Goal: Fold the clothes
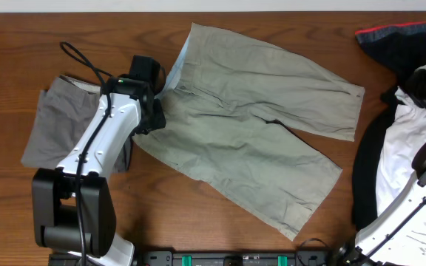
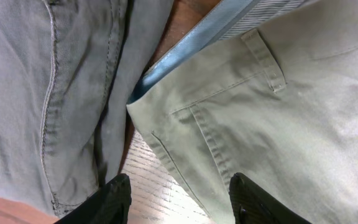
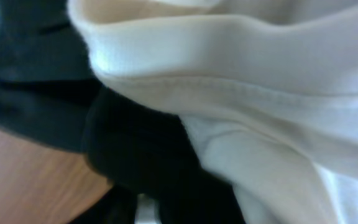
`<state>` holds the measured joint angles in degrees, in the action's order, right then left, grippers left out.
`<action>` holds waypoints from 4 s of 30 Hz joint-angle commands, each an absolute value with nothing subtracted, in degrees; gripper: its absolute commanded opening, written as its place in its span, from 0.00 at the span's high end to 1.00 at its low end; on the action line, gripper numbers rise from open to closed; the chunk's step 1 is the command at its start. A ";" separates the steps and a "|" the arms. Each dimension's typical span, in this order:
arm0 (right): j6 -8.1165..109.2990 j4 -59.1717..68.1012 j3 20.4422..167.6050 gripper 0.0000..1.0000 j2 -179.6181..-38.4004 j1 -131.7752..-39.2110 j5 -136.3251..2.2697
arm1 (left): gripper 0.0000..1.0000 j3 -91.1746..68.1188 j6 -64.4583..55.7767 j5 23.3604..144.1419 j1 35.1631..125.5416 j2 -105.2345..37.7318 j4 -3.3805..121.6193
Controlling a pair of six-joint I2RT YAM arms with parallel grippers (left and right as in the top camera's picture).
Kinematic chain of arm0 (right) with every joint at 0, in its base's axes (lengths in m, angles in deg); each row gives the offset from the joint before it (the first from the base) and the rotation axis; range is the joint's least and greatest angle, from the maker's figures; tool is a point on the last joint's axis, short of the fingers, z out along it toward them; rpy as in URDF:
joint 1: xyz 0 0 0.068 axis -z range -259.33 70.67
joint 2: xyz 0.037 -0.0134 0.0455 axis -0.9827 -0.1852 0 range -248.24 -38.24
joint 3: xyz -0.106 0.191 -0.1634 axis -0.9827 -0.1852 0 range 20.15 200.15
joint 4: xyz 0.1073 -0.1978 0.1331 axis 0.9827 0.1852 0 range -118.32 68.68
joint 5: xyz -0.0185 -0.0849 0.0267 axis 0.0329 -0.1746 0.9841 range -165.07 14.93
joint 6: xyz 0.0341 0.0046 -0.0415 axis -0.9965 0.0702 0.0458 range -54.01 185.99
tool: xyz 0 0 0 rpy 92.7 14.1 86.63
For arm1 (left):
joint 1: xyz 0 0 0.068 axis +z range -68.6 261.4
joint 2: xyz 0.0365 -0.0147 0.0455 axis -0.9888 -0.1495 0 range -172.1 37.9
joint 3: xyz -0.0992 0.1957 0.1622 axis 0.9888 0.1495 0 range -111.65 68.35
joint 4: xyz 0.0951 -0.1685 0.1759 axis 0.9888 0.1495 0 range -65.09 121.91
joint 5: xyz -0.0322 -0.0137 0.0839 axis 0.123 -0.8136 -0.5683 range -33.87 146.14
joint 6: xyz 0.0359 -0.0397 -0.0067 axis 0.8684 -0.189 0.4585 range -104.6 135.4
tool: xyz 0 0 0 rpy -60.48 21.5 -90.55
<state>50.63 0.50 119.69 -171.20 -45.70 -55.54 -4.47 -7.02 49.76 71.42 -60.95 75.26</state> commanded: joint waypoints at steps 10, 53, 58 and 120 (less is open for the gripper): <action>55.33 9.70 118.78 0.73 -152.69 -53.44 -40.37 | 0.45 -4.56 -0.88 53.46 71.40 -53.28 75.41; 53.37 14.90 114.91 0.99 -158.05 -69.46 -58.73 | 0.32 -4.53 -0.68 54.42 71.42 -52.65 75.37; 50.94 16.61 112.00 0.99 -159.68 -70.42 -65.05 | 0.32 -4.53 -0.68 54.42 71.42 -52.65 74.98; 61.72 60.06 150.16 0.60 -139.29 -82.03 -59.83 | 0.12 -8.29 0.37 54.00 71.42 -31.38 85.42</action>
<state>61.00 57.68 150.36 -140.36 -79.69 -56.20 -7.11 0.00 54.42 71.42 -35.38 84.53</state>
